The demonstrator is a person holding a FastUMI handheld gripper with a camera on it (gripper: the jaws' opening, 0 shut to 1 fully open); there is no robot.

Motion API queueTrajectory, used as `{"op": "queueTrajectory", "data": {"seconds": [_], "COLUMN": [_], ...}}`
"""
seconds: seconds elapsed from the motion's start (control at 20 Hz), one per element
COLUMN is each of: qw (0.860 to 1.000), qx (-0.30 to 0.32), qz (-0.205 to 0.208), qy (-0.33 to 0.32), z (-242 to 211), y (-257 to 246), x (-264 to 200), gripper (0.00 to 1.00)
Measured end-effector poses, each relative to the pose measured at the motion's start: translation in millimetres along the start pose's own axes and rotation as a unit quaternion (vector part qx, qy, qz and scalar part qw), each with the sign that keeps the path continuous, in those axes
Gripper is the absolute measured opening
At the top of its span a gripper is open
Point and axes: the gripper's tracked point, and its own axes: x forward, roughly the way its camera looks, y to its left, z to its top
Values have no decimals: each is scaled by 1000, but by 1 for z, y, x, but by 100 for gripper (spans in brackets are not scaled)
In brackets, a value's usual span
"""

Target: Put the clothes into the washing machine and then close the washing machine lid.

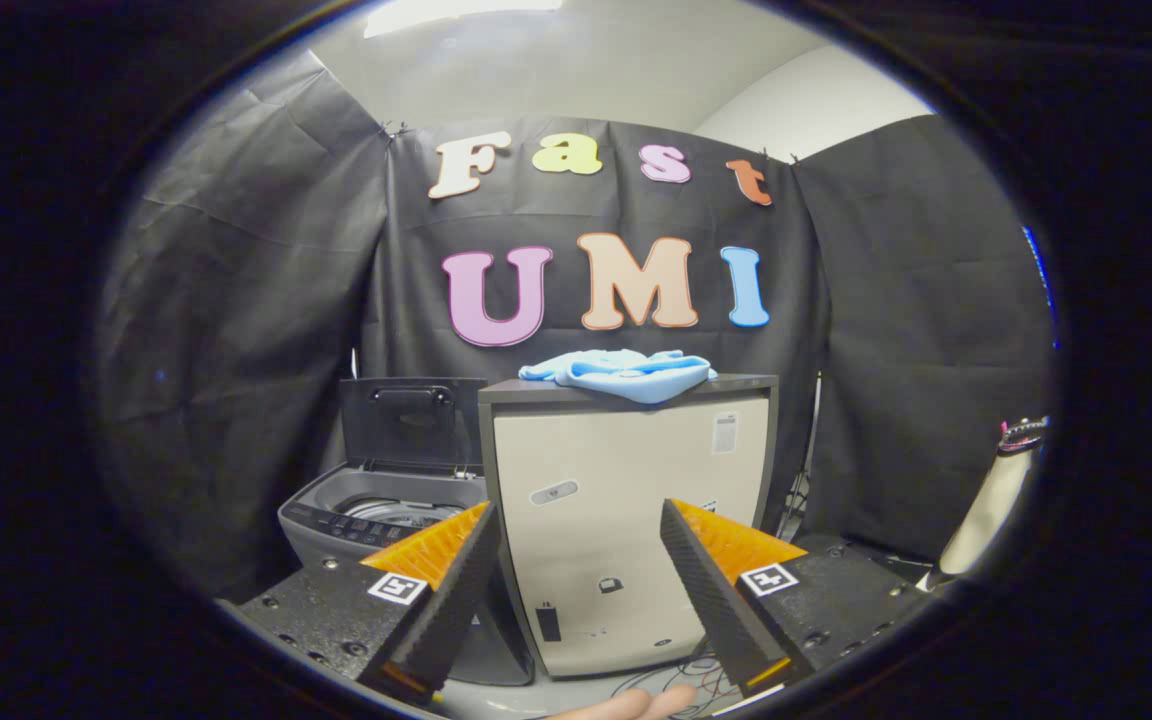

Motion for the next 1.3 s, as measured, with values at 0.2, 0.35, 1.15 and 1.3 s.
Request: {"op": "queueTrajectory", "data": {"seconds": [0.2,0.35,1.15,1.3], "qw": [1000,1000,1000,1000], "qx": [2,10,8,26], "qz": [18,17,4,5], "qy": [-3,-7,-6,7], "z": [3,11,110,125], "y": [5,-2,-25,-34], "x": [4,16,199,253], "gripper": [98,98,98,97]}}
